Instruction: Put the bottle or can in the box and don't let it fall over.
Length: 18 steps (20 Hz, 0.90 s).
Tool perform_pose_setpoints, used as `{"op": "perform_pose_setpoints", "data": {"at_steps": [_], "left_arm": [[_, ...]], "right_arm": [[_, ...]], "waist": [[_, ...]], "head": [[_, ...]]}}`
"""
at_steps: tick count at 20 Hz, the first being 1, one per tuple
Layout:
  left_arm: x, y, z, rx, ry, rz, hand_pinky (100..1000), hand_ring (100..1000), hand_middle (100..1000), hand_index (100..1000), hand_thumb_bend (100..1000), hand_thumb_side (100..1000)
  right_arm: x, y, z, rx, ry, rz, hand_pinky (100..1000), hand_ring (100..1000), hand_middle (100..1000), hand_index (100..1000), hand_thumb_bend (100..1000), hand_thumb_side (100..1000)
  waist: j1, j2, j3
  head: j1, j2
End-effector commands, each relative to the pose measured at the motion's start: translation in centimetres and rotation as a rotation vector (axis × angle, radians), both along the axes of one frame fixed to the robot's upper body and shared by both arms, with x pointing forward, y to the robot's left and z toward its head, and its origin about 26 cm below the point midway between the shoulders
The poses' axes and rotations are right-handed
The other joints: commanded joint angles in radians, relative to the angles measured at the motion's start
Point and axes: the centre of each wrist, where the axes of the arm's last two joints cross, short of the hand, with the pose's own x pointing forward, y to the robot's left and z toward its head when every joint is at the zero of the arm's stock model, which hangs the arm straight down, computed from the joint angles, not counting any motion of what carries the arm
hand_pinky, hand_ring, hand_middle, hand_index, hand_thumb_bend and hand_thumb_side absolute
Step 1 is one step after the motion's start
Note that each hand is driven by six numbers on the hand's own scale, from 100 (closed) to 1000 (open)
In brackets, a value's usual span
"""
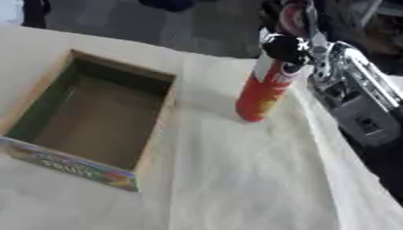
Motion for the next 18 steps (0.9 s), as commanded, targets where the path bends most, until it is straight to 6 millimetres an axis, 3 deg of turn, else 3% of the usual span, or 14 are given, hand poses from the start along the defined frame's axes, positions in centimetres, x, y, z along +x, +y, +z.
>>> {"op": "perform_pose_setpoints", "data": {"at_steps": [1,7,13,18], "left_arm": [[-0.3,0.3,0.7,0.011,-0.026,0.001,522,810,693,829,100,672],[-0.4,0.2,0.5,0.011,-0.019,-0.008,523,809,693,829,100,664],[-0.3,-0.2,0.6,0.013,-0.011,-0.031,523,809,694,828,100,661],[-0.3,-0.6,0.8,0.015,-0.013,-0.058,523,809,694,828,100,658]], "right_arm": [[-1.9,0.4,2.6,-0.041,-0.091,0.024,100,100,106,174,100,100],[-4.2,3.2,4.7,-0.093,-0.141,0.17,100,100,106,175,100,100],[-4.6,6.3,5.9,-0.149,-0.163,0.335,100,100,104,173,100,100],[-4.7,7.9,5.9,-0.209,-0.167,0.391,100,100,103,172,100,100]], "waist": [[0.01,-0.035,-0.004],[0.011,-0.055,-0.002],[0.007,-0.069,0.013],[-0.007,-0.07,0.05]], "head": [[-0.002,0.009],[-0.008,0.027],[-0.026,0.045],[-0.045,0.048]]}}
